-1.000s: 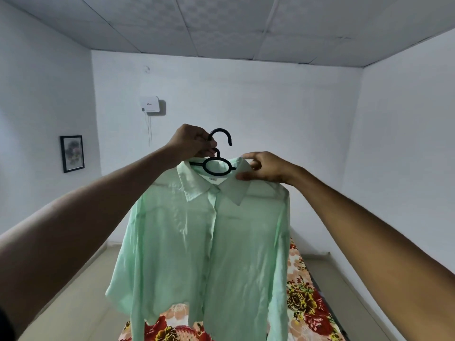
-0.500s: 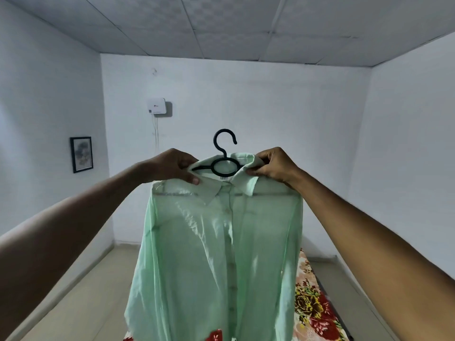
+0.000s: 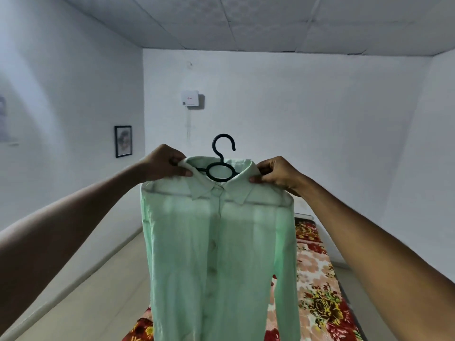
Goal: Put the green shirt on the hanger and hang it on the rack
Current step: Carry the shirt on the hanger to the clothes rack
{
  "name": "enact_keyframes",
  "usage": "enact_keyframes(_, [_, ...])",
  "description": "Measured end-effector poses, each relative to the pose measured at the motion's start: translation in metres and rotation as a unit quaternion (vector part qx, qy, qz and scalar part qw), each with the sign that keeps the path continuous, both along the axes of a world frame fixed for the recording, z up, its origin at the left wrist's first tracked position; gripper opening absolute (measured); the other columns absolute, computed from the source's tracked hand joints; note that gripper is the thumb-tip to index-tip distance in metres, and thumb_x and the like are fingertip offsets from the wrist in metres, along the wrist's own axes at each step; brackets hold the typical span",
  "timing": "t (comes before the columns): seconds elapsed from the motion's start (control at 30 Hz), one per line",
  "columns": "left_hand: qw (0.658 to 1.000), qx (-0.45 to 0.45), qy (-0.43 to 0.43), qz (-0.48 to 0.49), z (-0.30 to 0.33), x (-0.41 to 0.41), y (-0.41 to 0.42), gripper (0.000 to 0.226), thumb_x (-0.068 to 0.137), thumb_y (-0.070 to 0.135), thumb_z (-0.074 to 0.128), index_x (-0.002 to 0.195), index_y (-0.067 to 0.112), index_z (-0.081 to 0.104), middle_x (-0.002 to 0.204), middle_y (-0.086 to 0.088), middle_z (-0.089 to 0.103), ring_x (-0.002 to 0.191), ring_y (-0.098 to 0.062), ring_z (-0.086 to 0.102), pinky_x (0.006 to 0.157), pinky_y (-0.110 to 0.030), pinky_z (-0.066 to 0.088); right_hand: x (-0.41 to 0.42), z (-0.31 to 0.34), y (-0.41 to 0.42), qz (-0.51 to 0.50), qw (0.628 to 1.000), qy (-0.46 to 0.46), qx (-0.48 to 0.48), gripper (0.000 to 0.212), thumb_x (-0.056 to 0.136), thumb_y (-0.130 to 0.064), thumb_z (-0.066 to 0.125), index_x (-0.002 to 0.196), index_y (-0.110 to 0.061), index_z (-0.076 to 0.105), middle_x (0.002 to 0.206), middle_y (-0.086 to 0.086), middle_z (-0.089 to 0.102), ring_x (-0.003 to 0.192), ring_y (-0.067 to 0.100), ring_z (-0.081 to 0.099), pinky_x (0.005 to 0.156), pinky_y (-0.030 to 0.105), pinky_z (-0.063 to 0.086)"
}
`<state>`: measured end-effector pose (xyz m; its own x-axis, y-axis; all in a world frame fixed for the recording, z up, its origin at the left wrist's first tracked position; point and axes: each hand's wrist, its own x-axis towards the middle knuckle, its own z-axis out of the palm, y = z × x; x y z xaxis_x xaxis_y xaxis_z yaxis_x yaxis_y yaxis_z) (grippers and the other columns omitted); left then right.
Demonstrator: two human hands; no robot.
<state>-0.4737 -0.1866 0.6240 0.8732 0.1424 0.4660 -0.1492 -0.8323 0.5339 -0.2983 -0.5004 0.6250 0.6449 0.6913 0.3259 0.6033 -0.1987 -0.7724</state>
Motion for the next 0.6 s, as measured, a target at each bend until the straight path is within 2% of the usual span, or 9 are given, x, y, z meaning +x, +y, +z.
enact_keyframes(0.1, [0.998, -0.020, -0.005, 0.058, -0.012, -0.052, 0.012, 0.024, 0.076, 0.017, 0.090, 0.085, 0.001, 0.075, 0.067, -0.023, 0.062, 0.061, -0.016, 0.051, 0.058, -0.029, 0.042, -0.023, -0.008, 0.036, 0.055, 0.998, -0.014, -0.006, 0.033, 0.077, -0.004, 0.087, 0.108, -0.002, 0.079, 0.097, 0.007, 0.081, 0.084, 0.013, 0.075, 0.083, 0.032, 0.063])
enact_keyframes(0.2, [0.993, -0.028, 0.001, 0.111, -0.025, -0.118, 0.030, 0.022, 0.075, 0.017, 0.091, 0.087, 0.004, 0.077, 0.073, -0.021, 0.069, 0.066, -0.016, 0.056, 0.063, -0.030, 0.045, -0.061, -0.017, 0.074, 0.111, 0.994, -0.020, -0.006, 0.026, 0.078, -0.003, 0.086, 0.103, -0.008, 0.079, 0.082, -0.009, 0.080, 0.073, 0.002, 0.073, 0.071, 0.021, 0.061])
enact_keyframes(0.27, [0.988, -0.037, 0.004, 0.148, -0.030, -0.170, 0.040, 0.022, 0.074, 0.016, 0.092, 0.084, 0.003, 0.077, 0.069, -0.020, 0.068, 0.065, -0.013, 0.055, 0.061, -0.029, 0.045, -0.096, -0.020, 0.098, 0.153, 0.988, -0.018, -0.005, 0.025, 0.079, -0.003, 0.085, 0.103, -0.006, 0.080, 0.089, -0.004, 0.081, 0.075, 0.004, 0.073, 0.072, 0.022, 0.062])
enact_keyframes(0.33, [0.982, -0.039, -0.008, 0.182, -0.032, -0.223, 0.047, 0.022, 0.073, 0.016, 0.092, 0.079, 0.002, 0.076, 0.059, -0.004, 0.064, 0.058, -0.007, 0.053, 0.055, -0.024, 0.043, -0.133, -0.019, 0.124, 0.187, 0.982, -0.021, 0.002, 0.026, 0.080, -0.003, 0.085, 0.105, -0.004, 0.080, 0.097, 0.007, 0.081, 0.079, 0.010, 0.073, 0.075, 0.026, 0.062])
enact_keyframes(0.37, [0.978, -0.040, -0.014, 0.202, -0.033, -0.252, 0.052, 0.022, 0.072, 0.015, 0.092, 0.079, 0.001, 0.076, 0.058, -0.001, 0.065, 0.055, -0.005, 0.053, 0.053, -0.023, 0.043, -0.154, -0.016, 0.138, 0.206, 0.978, -0.023, 0.004, 0.026, 0.080, -0.003, 0.084, 0.106, -0.003, 0.080, 0.100, 0.011, 0.080, 0.081, 0.012, 0.072, 0.075, 0.026, 0.061])
enact_keyframes(0.5, [0.960, -0.062, -0.028, 0.270, -0.025, -0.377, 0.054, 0.024, 0.072, 0.017, 0.092, 0.087, 0.003, 0.079, 0.076, -0.024, 0.074, 0.065, -0.018, 0.062, 0.065, -0.036, 0.051, -0.244, -0.007, 0.188, 0.283, 0.958, -0.030, 0.009, 0.025, 0.083, -0.002, 0.082, 0.107, -0.001, 0.078, 0.106, 0.020, 0.078, 0.087, 0.018, 0.068, 0.081, 0.033, 0.058])
enact_keyframes(0.6, [0.939, -0.058, -0.037, 0.336, -0.025, -0.498, 0.054, 0.042, 0.062, 0.039, 0.093, 0.087, 0.008, 0.079, 0.078, -0.027, 0.073, 0.070, -0.016, 0.058, 0.067, -0.042, 0.052, -0.336, -0.004, 0.233, 0.343, 0.938, -0.042, 0.008, 0.026, 0.081, -0.004, 0.083, 0.107, -0.003, 0.079, 0.106, 0.019, 0.078, 0.087, 0.019, 0.067, 0.091, 0.043, 0.058])
